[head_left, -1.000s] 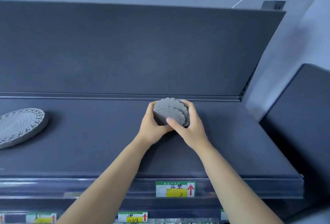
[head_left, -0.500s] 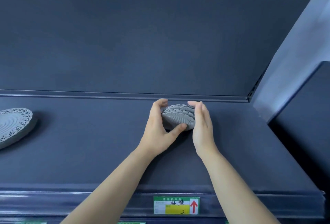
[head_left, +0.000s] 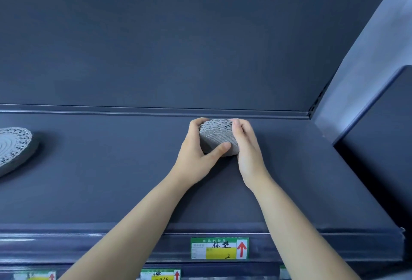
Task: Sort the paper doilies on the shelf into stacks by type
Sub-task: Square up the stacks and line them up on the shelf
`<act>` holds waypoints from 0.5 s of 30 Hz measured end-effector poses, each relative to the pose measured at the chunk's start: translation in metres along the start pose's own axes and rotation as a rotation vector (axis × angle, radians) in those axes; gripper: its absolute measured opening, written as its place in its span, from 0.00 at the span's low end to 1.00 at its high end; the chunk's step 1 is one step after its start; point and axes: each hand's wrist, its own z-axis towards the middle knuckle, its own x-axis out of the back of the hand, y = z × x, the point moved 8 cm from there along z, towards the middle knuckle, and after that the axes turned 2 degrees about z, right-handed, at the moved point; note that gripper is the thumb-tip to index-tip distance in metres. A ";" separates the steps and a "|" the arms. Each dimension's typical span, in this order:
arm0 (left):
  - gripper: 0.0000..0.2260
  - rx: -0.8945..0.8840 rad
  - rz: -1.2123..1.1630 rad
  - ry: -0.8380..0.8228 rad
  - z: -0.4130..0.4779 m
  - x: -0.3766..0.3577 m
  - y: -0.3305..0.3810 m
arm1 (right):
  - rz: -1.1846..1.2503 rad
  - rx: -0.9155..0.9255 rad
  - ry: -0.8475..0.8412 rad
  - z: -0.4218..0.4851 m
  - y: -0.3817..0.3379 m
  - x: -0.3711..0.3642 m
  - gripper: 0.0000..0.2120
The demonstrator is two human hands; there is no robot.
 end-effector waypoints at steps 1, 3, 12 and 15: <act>0.26 0.022 0.003 -0.003 0.000 0.000 -0.003 | -0.010 0.006 0.002 0.001 0.000 0.000 0.21; 0.26 0.024 0.000 -0.022 0.001 -0.002 -0.005 | -0.013 0.018 0.010 0.002 0.001 0.001 0.21; 0.20 0.000 -0.080 -0.040 0.004 -0.002 -0.005 | -0.032 0.058 -0.102 0.000 -0.004 -0.005 0.14; 0.19 0.010 -0.081 -0.018 0.003 0.000 -0.002 | -0.031 0.039 -0.043 -0.001 -0.003 0.000 0.12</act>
